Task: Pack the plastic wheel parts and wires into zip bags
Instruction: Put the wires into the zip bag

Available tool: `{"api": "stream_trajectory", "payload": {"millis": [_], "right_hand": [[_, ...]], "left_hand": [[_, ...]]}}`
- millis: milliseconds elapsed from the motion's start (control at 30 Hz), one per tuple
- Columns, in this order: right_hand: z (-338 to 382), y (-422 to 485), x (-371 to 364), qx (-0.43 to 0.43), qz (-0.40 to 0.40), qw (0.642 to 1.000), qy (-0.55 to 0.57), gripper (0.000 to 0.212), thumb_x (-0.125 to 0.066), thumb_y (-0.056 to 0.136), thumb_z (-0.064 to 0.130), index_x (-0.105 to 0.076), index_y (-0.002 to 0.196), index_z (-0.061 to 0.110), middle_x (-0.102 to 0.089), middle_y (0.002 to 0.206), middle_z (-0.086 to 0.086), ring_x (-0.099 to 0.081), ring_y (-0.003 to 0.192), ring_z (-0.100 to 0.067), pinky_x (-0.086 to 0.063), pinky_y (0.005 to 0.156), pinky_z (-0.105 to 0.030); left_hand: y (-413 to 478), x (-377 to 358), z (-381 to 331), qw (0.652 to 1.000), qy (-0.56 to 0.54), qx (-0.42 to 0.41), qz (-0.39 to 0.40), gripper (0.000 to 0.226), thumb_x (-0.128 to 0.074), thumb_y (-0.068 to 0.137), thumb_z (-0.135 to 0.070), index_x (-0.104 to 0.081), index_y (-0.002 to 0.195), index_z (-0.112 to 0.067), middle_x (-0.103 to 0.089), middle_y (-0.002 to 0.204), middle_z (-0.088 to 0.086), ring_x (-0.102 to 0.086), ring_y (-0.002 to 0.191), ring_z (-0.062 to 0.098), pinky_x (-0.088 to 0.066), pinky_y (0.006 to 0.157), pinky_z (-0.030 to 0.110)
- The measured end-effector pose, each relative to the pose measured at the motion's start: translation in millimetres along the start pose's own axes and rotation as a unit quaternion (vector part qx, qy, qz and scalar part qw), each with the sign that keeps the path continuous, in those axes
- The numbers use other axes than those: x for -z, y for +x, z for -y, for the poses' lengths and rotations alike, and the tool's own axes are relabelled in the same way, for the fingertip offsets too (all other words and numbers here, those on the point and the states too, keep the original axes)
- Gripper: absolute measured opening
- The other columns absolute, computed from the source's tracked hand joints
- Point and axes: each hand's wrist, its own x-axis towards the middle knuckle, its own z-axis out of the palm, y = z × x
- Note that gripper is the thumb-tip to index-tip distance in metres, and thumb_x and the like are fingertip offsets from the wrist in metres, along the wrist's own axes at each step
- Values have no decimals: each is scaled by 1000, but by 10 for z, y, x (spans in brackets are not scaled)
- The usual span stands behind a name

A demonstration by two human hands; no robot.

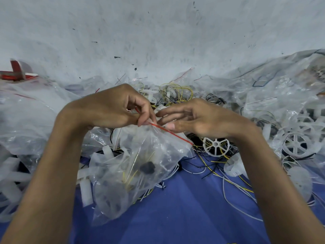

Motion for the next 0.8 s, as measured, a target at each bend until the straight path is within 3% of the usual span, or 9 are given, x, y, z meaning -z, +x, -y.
{"api": "stream_trajectory", "payload": {"millis": [100,200,300,400,467,567,667,733,800], "right_hand": [[67,-29,3,21,-26,998,-53,23,-52,90,36,-66,108,28,-69,93,18,-59,80,13,-46,71,-9],[105,-91,35,13,-8,996,-86,28,-57,81,46,-71,92,25,-66,76,23,-57,69,13,-39,64,-3],[69,-108,58,-6,12,990,-141,13,-68,81,32,-65,74,21,-64,72,20,-56,71,11,-39,69,-7],[33,-90,88,3,-56,989,-140,19,-62,88,23,-58,73,12,-56,67,10,-53,65,1,-43,65,-27],[36,-81,109,25,-105,983,-148,16,-60,89,22,-57,76,13,-56,79,-1,-56,81,-18,-44,78,-42],[3,-72,140,29,-113,983,-143,19,-61,88,18,-54,71,22,-55,100,-4,-54,102,-21,-42,95,-48],[-62,-81,165,-7,-90,983,-158,18,-61,87,23,-55,70,24,-53,116,4,-49,116,-13,-38,103,-43],[-80,-86,183,-19,-81,980,-180,14,-62,87,25,-60,73,20,-57,117,1,-52,113,-16,-39,101,-42],[-78,-97,192,-26,-77,980,-184,19,-63,86,25,-61,73,10,-63,108,-7,-58,102,-23,-43,94,-45]], "left_hand": [[34,8,60,999,11,12,-52,23,-68,81,-5,-66,69,-25,-71,82,-1,-65,86,26,-49,89,48],[75,-4,124,992,-29,5,-119,12,-66,86,-14,-63,91,-25,-69,75,-5,-62,73,21,-49,73,37],[107,-3,189,981,-52,1,-188,6,-65,88,-22,-63,92,-26,-65,72,-10,-58,70,7,-45,72,27],[119,-9,262,989,-18,31,-143,22,-63,80,-55,-64,92,-37,-62,92,-20,-56,90,-6,-44,84,21],[113,-35,305,993,12,75,-86,29,-54,74,-71,-60,92,-49,-53,109,-24,-48,101,-16,-35,87,19],[113,-63,395,988,34,142,-50,35,-49,70,-68,-58,96,-45,-48,118,-19,-44,110,-2,-31,89,23],[110,-31,481,985,78,146,-52,18,-54,87,-47,-56,89,-30,-58,95,-16,-55,95,6,-37,74,16],[95,-9,501,984,92,140,-62,14,-55,91,-37,-52,81,-28,-60,75,-14,-55,74,-5,-36,64,13],[108,-13,486,985,86,114,-97,16,-59,90,-31,-50,77,-27,-58,65,-13,-52,62,-5,-35,58,8]]}}
